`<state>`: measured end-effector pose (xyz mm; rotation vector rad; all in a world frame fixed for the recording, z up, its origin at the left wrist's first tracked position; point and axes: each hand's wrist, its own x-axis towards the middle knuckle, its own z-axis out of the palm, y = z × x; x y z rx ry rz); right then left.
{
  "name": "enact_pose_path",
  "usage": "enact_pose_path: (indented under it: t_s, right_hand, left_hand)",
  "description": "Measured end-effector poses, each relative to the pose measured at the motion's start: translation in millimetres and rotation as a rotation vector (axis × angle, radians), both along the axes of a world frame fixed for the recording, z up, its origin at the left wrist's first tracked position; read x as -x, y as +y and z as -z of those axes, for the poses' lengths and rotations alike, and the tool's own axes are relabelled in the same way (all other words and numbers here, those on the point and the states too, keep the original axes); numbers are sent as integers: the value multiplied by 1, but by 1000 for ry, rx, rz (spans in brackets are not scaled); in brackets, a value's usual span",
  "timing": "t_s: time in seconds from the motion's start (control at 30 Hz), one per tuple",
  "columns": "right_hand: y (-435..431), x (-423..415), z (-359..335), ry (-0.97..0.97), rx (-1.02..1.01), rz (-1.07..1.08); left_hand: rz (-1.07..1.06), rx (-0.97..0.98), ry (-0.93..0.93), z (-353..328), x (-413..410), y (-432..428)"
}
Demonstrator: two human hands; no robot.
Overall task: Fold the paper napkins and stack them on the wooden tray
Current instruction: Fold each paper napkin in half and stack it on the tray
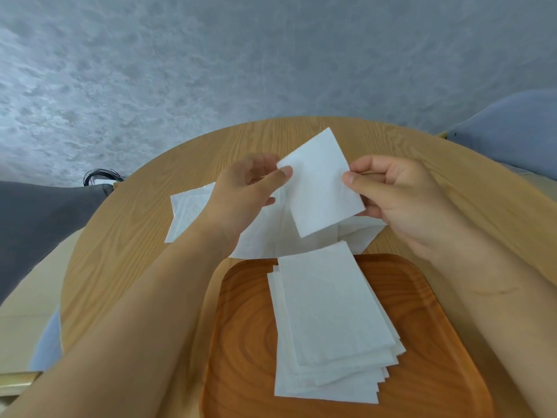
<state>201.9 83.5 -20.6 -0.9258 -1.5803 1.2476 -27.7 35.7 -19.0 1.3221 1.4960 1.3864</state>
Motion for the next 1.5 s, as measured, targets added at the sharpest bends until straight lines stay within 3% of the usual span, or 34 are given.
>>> enact_pose_path:
  t_s: [0.2, 0.33, 0.6, 0.9, 1.5]
  right_hand:
    - [-6, 0, -9, 103, 131, -188]
    - [-9, -2, -12, -44, 102, -240]
    - [-8, -6, -15, -118, 126, -213]
    - [-12, -15, -23, -385, 233, -454]
    - [-5, -19, -16, -532, 215, -536]
  left_hand:
    - [79, 15, -117, -2, 1, -3]
    - [123, 15, -119, -5, 3, -4]
    - [403, 135, -28, -8, 2, -10]
    - [658, 231, 138, -8, 8, -15]
    - [616, 266, 336, -2, 4, -11]
